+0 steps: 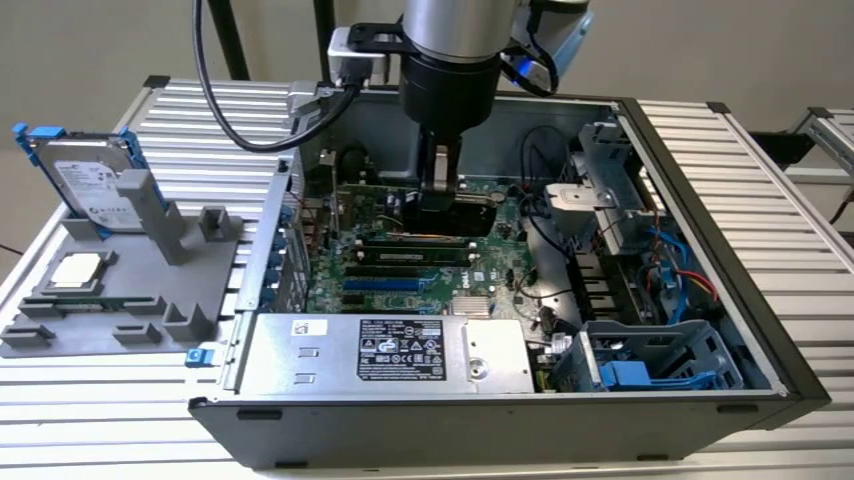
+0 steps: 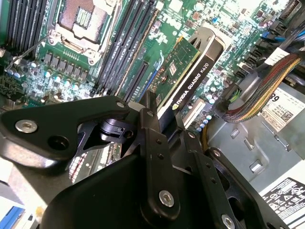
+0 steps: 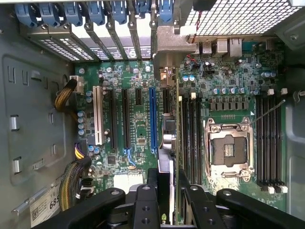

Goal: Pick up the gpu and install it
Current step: 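Insert the gpu into the slot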

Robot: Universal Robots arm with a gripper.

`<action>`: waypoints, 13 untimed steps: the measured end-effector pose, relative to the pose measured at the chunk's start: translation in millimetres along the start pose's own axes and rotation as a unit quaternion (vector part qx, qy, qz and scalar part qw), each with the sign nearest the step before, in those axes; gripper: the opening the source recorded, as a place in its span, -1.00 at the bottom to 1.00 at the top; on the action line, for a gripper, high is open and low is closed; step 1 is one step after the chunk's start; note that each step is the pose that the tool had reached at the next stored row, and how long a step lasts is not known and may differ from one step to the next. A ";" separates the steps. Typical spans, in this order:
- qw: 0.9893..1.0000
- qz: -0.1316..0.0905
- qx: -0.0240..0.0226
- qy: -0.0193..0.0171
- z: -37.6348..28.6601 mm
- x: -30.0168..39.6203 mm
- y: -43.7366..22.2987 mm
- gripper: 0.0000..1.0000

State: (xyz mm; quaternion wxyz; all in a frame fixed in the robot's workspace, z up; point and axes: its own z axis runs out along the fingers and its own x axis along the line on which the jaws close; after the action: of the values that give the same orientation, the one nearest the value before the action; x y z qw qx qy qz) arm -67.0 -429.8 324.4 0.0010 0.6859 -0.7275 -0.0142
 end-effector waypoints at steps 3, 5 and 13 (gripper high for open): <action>1.000 0.000 0.000 0.000 0.7 0.0 0.0 -1.00; 1.000 0.000 0.000 0.000 1.4 0.0 0.0 -1.00; 1.000 0.000 0.000 0.000 4.8 0.1 -0.1 -1.00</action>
State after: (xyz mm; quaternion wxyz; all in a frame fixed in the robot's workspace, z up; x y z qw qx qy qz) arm -67.0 -429.8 319.6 0.0010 0.6859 -0.7275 -0.0142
